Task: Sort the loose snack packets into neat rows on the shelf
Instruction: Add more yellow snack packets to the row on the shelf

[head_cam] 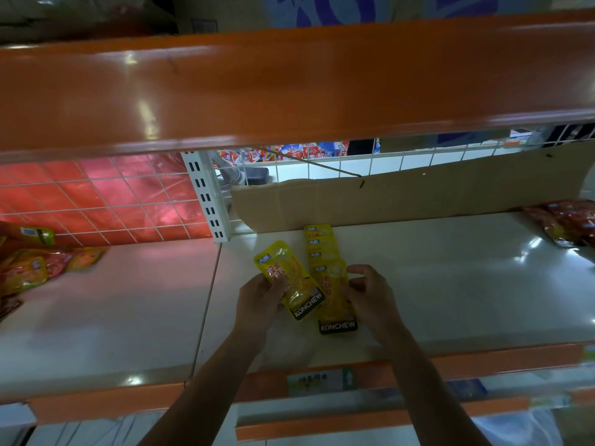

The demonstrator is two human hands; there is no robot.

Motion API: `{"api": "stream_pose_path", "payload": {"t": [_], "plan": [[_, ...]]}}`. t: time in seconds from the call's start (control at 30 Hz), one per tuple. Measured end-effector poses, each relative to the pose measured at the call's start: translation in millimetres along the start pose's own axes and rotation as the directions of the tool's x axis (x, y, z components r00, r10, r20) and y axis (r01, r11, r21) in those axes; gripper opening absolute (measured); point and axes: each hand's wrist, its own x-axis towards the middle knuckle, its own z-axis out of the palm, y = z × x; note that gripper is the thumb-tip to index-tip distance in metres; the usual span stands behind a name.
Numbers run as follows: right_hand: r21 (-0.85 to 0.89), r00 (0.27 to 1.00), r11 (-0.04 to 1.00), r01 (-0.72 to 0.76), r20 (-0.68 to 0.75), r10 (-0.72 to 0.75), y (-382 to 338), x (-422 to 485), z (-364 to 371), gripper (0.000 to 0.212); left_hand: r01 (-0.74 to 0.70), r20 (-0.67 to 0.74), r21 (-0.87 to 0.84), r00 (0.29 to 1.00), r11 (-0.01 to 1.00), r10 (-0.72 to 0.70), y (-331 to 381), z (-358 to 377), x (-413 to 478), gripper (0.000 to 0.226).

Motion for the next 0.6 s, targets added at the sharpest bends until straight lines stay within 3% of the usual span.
{"api": "stream_pose_path", "payload": {"t": [0.2, 0.43, 0.6], "plan": [[-0.157, 0.995, 0.984, 0.085, -0.031, -0.091, -5.6, -5.0, 0.3, 0.033, -0.054, 0.113, 0.180, 0.993, 0.982, 0.034, -3.5, -1.7, -6.4, 0.006], [-0.169, 0.987, 0.977, 0.132, -0.071, -0.146, -7.5, -0.7, 2.3, 0.029, -0.073, 0.273, 0.331, 0.962, 0.941, -0.022, -5.5, 2.0, -6.3, 0.006], [-0.200, 0.988, 0.973, 0.116, -0.076, -0.133, -6.6, 4.0, 2.0, 0.025, -0.116, 0.314, 0.400, 0.949, 0.909, -0.017, -5.3, 5.7, -8.0, 0.007]]}}
